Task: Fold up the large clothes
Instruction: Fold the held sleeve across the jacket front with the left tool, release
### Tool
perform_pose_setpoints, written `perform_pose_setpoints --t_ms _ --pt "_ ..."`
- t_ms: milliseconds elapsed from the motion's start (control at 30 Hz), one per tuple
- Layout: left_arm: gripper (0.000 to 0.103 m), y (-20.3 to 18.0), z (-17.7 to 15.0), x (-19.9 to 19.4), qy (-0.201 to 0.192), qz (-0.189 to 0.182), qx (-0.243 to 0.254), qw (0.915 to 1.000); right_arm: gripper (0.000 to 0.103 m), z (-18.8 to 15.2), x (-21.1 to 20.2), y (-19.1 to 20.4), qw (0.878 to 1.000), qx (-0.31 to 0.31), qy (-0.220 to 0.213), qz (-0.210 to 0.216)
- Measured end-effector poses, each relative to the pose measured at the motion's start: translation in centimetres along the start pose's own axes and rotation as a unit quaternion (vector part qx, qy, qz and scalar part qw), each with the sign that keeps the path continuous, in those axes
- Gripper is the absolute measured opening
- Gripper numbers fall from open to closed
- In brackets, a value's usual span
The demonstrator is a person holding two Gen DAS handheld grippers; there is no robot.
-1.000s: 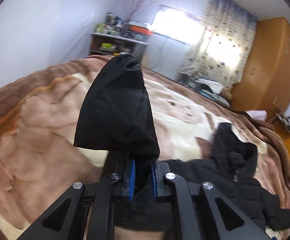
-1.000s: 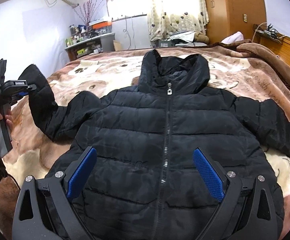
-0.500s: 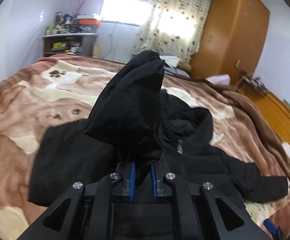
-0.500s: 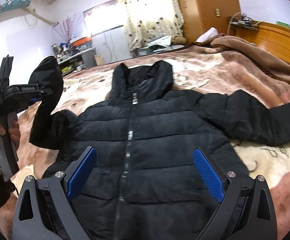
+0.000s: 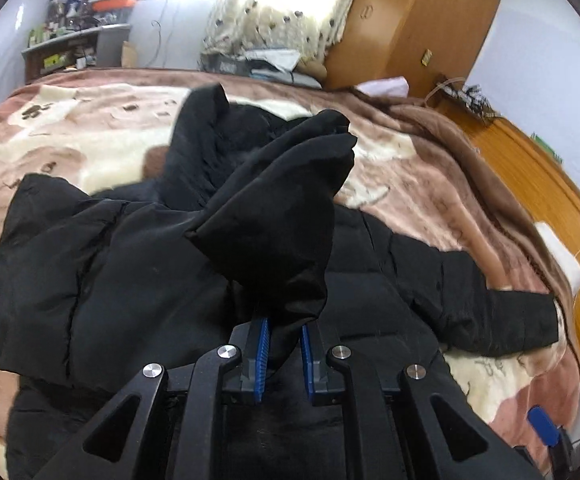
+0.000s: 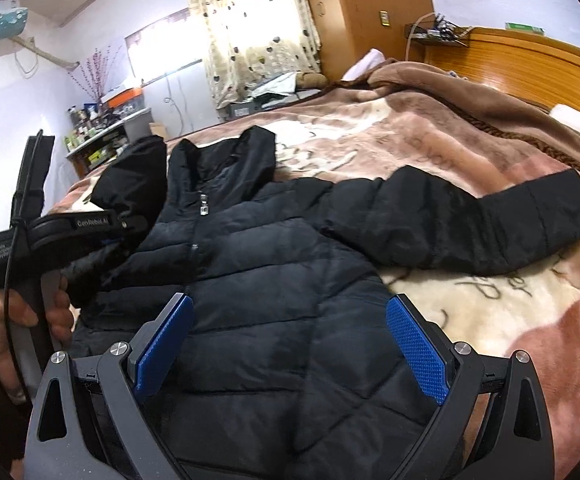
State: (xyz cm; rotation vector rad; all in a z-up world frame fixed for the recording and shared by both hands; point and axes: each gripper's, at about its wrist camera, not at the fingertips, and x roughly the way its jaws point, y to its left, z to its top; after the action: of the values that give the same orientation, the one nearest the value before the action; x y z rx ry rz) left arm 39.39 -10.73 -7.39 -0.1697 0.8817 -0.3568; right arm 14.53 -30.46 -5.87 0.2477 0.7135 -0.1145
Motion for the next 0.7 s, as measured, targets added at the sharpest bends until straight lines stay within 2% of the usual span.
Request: perform_pose_setpoints --t_ms 100,133,167,200,233,267,400,500,700 --pt "0.019 0.2 -0.7 1.5 0.020 -0.002 -0.003 0.9998 0.097 0.0 0.4 -0.7 1.000 0.003 0.007 -0.008" --pt "0.026 0.6 -0.7 2.0 0.032 -0.004 -0.009 0.9994 0.097 0.0 0.5 -0.9 1.000 0.005 0.010 -0.009" --pt "0.039 0.6 -0.7 2.6 0.042 -0.005 -0.012 0.9990 0.097 0.0 0.7 -1.0 1.000 0.006 0.012 -0.008" --pt "0.049 0.9 -0.9 2.9 0.048 -0.010 -0.014 0.9987 0.097 0.0 1.0 -1.0 1.000 0.007 0.015 -0.009" --pt "0.066 1.3 -1.1 3.0 0.048 -0.021 -0.018 0.9985 0.097 0.0 1.3 -1.0 1.000 0.007 0.018 -0.008" --pt "0.073 1.3 -1.1 3.0 0.044 -0.029 -0.017 0.9984 0.097 0.0 1.4 -0.9 1.000 0.008 0.019 -0.007" --pt "0.075 1.3 -1.0 2.4 0.032 -0.035 0.007 0.9988 0.097 0.4 2.6 -0.3 1.000 0.008 0.025 0.003" --pt "0.077 2.3 -0.7 0.7 0.031 -0.063 0.007 0.9975 0.097 1.0 4.5 0.5 0.999 0.003 0.042 0.020" --pt "0.088 7.1 0.9 -5.1 -0.023 -0.026 -0.001 0.9994 0.097 2.4 9.5 2.3 0.995 -0.002 0.078 0.054"
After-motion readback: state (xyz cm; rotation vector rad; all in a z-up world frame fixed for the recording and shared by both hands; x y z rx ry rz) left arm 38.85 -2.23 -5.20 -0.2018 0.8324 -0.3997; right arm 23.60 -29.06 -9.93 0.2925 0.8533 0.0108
